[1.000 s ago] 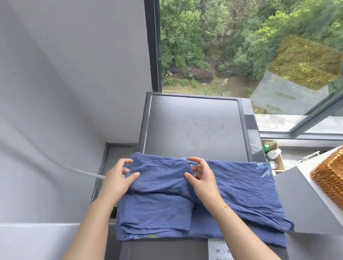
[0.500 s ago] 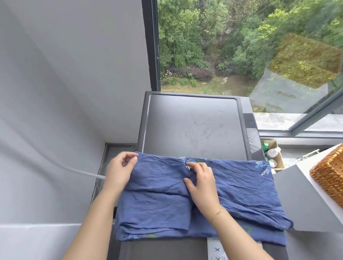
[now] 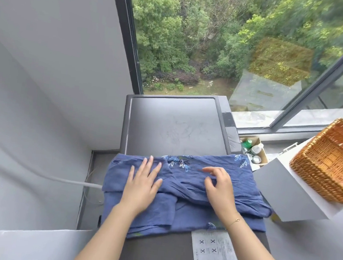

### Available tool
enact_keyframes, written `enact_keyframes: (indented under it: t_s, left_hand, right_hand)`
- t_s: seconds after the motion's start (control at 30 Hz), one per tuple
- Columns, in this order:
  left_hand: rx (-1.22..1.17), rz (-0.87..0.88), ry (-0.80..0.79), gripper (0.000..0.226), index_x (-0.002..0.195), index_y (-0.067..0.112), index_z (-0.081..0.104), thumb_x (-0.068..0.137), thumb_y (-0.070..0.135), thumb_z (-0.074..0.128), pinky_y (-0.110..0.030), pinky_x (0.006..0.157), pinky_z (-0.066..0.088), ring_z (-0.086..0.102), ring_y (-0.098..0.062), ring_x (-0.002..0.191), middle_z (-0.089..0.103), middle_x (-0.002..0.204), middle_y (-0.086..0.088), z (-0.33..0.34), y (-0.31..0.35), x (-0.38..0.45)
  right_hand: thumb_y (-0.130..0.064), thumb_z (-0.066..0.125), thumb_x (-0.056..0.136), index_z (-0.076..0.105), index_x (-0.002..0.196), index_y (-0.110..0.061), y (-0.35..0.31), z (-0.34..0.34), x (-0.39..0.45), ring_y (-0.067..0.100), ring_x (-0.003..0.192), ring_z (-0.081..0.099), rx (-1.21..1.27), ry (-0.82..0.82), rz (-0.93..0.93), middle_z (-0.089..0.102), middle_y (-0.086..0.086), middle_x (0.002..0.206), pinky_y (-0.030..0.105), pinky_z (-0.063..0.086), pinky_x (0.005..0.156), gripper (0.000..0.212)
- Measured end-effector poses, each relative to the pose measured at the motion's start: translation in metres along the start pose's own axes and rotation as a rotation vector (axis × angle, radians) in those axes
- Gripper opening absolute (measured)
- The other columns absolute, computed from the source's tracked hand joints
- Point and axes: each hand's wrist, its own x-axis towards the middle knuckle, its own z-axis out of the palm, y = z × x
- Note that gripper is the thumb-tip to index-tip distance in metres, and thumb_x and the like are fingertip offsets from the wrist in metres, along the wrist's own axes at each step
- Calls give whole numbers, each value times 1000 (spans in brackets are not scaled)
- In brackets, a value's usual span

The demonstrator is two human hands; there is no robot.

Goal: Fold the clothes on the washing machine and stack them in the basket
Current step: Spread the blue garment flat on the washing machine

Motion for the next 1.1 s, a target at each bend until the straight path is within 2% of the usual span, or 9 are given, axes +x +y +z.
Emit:
enact_keyframes:
  t_s: [0.07,0.2,0.27,0.4,0.5,0.57,0.67,0.93,1.1]
  left_hand:
    - [87,-53,-83,89,153,24,-3,76,63,-27,-51,116,-5,-19,-18,147,-20,158,1,16,3,-1]
    - [196,27,98,72,143,13,44,75,21,26,-68,101,26,18,-25,144,34,153,-13,7,36,11]
    - [149,134,107,68,146,17,39,81,24,24,-61,108,15,12,-23,147,27,157,-10,-3,70,20]
    - [99,267,-61,77,154,30,4,81,50,-10,-42,112,-18,-26,-12,141,-21,157,5,13,129,34]
    - [222,263,-153,65,151,28,27,91,50,11,-45,118,0,17,-19,148,3,158,0,33,132,42]
    - [231,243,-183,62,151,29,22,93,49,15,-45,116,0,18,-18,147,7,160,0,37,129,44]
    - [178,198,-173,62,152,33,-6,93,52,-2,-45,114,-20,-21,-9,145,-23,158,6,38,140,44]
    - [-39,243,-179,51,153,31,14,104,36,25,-45,118,-12,-17,-8,146,-14,160,9,35,215,62]
    - [135,206,-233,69,148,39,-16,82,60,-7,-47,116,-17,-32,-10,141,-43,144,14,62,210,59]
  right_hand:
    - [4,52,84,64,99,-17,12,-19,-3,16,100,51,-3,43,44,59,-5,101,28,40,90,29]
    - [5,54,82,64,97,-19,46,-53,-6,22,104,52,-4,236,141,60,1,104,27,37,91,31]
    - [2,55,85,66,102,-13,65,-64,-8,27,110,53,-13,289,243,61,7,110,28,35,95,26]
    - [-23,42,102,42,142,-11,92,-74,-13,23,137,35,31,12,426,43,4,145,31,23,112,43]
    - [-39,29,104,24,152,-22,98,-82,-13,7,143,22,263,-204,461,29,-13,150,20,13,113,51]
    - [-49,25,102,35,146,-26,107,-88,-11,6,136,32,450,-260,600,36,-13,146,21,19,112,51]
    - [-55,32,99,56,128,-27,124,-89,-9,11,114,57,640,-305,777,60,-7,127,28,42,98,47]
    - [-55,43,95,67,117,-23,151,-86,-5,19,105,67,894,-477,896,71,3,114,32,50,89,45]
    - [-49,61,87,66,120,-16,168,-93,4,18,102,68,837,-456,908,72,3,111,31,52,89,47]
